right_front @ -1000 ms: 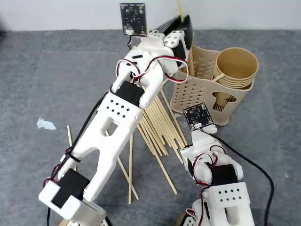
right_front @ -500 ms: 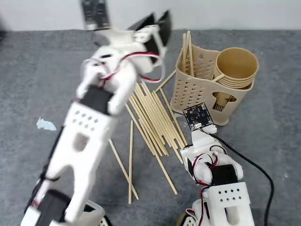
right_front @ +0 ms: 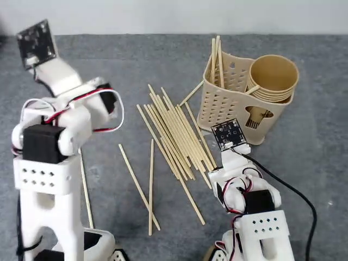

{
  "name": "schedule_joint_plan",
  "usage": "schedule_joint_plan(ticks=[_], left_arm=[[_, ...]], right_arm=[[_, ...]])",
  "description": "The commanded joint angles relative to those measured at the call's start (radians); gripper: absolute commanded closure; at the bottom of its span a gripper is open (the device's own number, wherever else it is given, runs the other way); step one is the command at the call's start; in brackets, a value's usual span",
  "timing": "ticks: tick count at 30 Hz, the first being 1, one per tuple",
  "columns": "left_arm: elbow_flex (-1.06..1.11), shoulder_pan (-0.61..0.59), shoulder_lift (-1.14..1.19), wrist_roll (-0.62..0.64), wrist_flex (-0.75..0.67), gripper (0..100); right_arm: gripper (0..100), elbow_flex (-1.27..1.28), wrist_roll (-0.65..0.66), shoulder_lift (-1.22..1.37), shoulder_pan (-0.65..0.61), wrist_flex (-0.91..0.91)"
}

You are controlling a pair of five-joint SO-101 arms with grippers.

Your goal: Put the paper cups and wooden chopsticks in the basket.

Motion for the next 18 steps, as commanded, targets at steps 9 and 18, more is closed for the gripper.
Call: schedule_joint_plan(ticks=[9,18], left_arm=[[0.415,-0.245,-0.339,-0.083,-0.080,99],[0.848,-0.324,-0.483,-0.124,-0.241,99]], right_arm=[[96.5,-0.407,0.006,0.251,-0.260,0.177],[88.0,-0.677,0.011,0.734,-0.317,0.154]])
